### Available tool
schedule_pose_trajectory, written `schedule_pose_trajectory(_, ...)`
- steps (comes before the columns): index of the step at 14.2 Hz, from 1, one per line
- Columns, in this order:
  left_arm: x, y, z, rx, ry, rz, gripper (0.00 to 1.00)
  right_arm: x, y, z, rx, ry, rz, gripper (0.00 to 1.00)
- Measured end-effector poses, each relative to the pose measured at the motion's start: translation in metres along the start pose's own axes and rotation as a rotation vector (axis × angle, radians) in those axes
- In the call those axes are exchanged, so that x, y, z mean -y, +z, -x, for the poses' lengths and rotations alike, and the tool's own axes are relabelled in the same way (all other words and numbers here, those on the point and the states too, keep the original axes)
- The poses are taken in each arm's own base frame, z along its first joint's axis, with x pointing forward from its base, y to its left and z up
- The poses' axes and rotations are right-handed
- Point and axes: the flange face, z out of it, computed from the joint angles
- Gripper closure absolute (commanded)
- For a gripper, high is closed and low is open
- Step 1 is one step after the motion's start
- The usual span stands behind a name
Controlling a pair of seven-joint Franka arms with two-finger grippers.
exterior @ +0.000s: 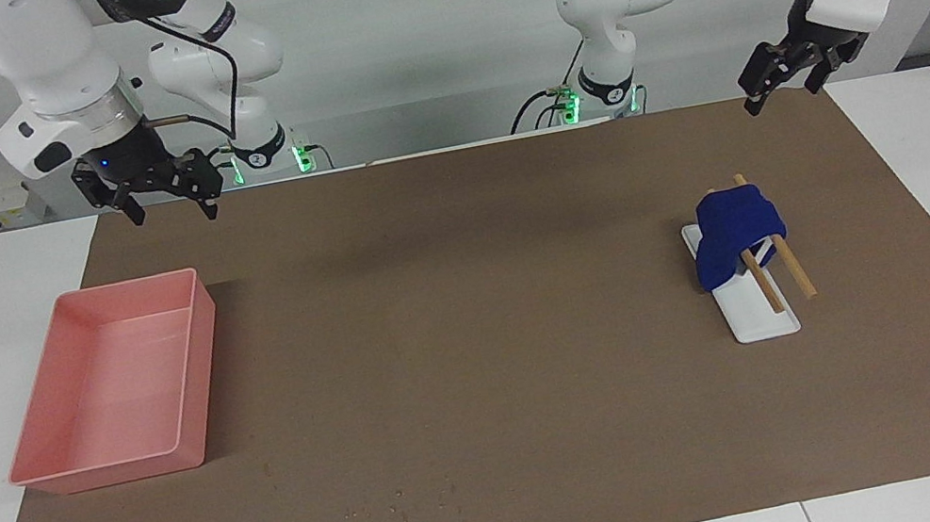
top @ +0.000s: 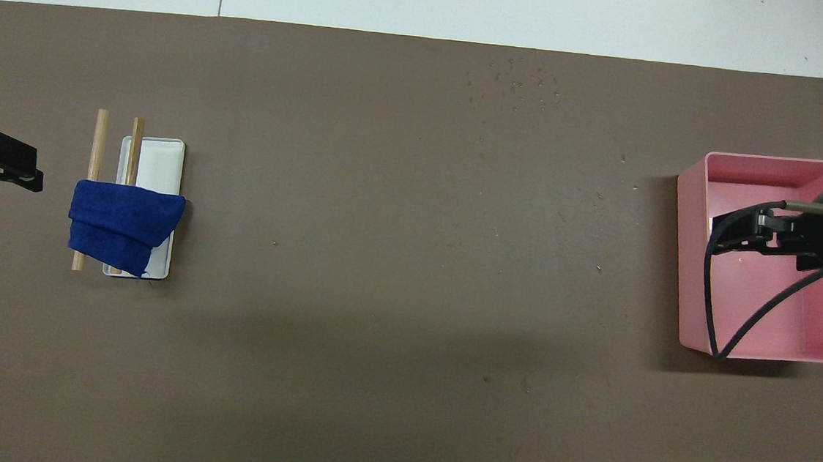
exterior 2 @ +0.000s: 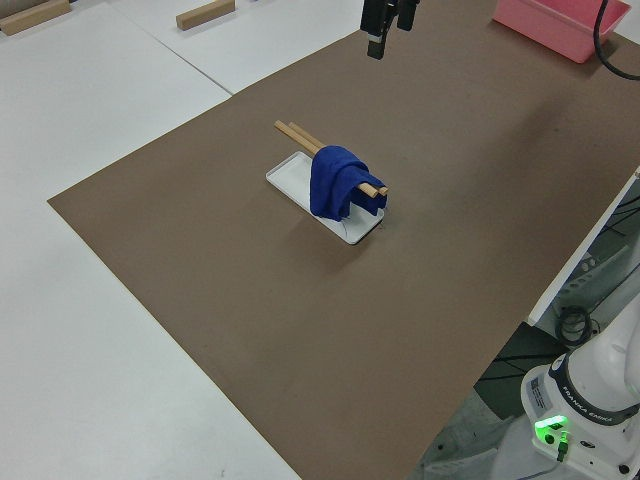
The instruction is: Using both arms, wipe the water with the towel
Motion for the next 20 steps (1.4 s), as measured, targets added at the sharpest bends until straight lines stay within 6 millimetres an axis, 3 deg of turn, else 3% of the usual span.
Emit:
schedule_pose_trajectory(11,0.003,0.001,-0.004,-0.025,-0.006,0.004,0.0,0.0,0.0,0.0,0.0,0.0,0.0,0.0)
schedule_pose_trajectory(20,0.043,0.065,-0.012,-0.133,-0.079,0.011,0.0,0.0,0.0,0.0,0.0,0.0,0.0,0.0)
